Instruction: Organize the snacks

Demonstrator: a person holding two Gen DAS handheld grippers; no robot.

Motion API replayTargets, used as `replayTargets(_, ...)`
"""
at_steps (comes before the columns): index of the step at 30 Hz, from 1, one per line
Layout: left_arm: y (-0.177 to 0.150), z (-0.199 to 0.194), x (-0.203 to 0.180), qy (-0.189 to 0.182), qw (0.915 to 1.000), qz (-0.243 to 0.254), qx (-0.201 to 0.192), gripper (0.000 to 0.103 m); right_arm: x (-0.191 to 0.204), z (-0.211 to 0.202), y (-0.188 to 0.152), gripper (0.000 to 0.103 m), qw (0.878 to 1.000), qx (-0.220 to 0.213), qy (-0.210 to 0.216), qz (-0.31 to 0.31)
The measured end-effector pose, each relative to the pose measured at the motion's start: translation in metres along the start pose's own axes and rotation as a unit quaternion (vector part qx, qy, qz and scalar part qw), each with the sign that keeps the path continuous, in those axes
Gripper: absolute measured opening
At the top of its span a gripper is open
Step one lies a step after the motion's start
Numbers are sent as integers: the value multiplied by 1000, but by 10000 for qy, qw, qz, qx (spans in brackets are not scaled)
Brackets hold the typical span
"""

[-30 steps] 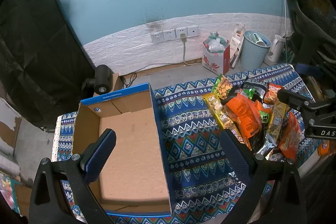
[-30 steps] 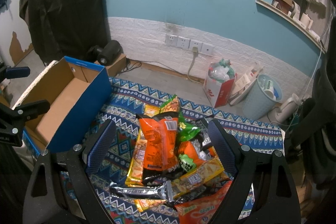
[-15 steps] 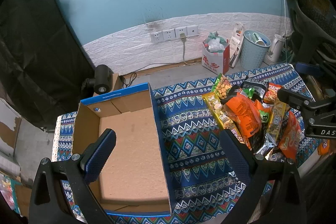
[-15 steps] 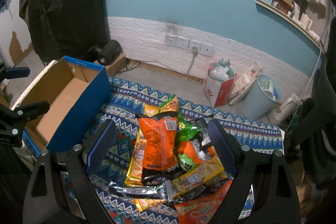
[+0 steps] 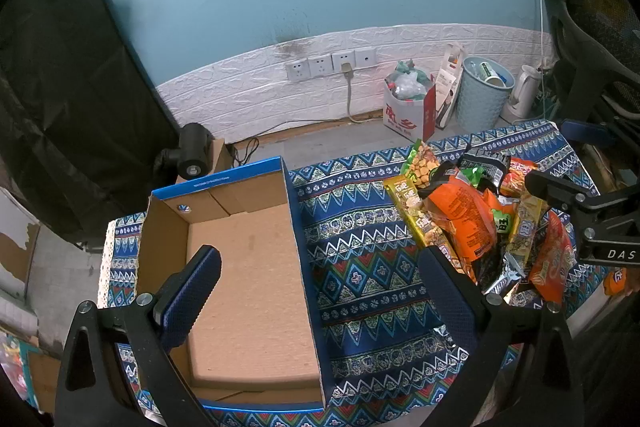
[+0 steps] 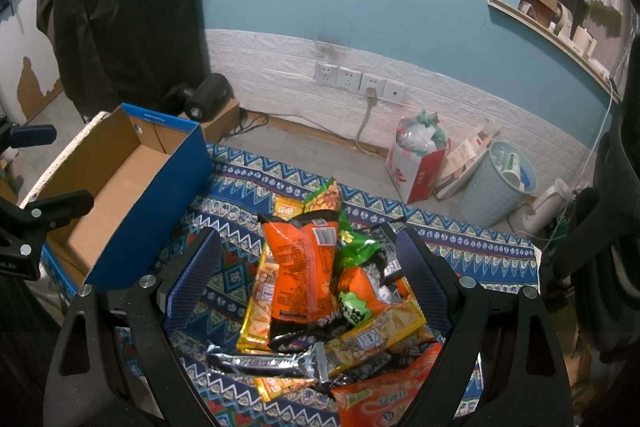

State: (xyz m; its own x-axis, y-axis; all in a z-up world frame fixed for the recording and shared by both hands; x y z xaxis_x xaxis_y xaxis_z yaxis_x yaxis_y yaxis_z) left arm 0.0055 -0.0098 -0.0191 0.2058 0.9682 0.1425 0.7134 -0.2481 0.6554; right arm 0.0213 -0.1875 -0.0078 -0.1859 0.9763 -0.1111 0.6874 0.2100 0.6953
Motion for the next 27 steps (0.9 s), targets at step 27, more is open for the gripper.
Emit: replayTargets(27,-2,0,-3,-17,10000,17,14,100,-3,0,-3,87,10000,77,-48,-11)
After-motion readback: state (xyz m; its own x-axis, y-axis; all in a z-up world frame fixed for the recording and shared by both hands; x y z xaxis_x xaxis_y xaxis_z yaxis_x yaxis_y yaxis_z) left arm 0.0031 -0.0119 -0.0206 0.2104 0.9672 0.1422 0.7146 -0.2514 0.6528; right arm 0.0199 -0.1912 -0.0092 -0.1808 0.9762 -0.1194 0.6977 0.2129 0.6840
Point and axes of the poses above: each gripper's, at about its wrist camera, not at the fingertips, and z roughly the way its jaws point, x to its left, y to its top, the point moved 2 cm from there along z, roughly the way its jaws point, and after that the axes turned 4 degrees about -x, right-handed, at the moved point
